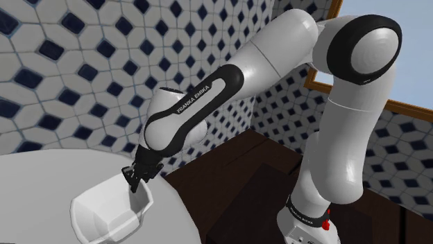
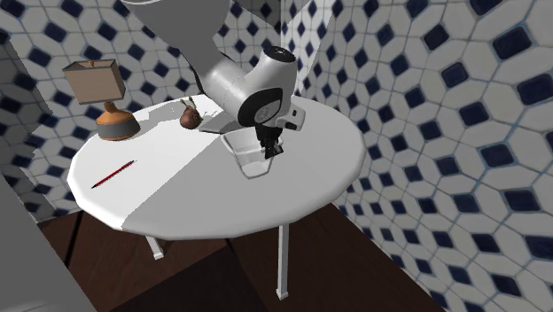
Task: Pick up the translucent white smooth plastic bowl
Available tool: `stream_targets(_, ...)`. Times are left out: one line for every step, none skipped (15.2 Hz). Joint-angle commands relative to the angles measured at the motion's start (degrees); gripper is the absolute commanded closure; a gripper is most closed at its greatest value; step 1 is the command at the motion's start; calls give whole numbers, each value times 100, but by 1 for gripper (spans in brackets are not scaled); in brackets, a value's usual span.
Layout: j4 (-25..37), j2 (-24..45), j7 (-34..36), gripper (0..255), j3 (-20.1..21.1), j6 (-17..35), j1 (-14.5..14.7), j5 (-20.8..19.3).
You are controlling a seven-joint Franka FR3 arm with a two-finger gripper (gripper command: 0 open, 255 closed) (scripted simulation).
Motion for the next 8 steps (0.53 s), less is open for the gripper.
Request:
stream_targets(48,-105,88,255,-17,-141,-6,-73)
stream_targets(65,-162,129,255,-24,-214,-10,-106)
stream_targets(85,-218,168,255,-30,-287,-14,-137)
stream_targets(105,-273,207,255,-36,-360,-18,-168)
stream_targets(127,-326,245,255,-42,-433,-23,-197)
stream_targets(151,-379,282,255,-48,-506,-28,-226)
stream_targets(154,-386,287,255,-49,-517,-29,-230)
stream_targets(154,-387,287,255,-48,-517,-29,-231)
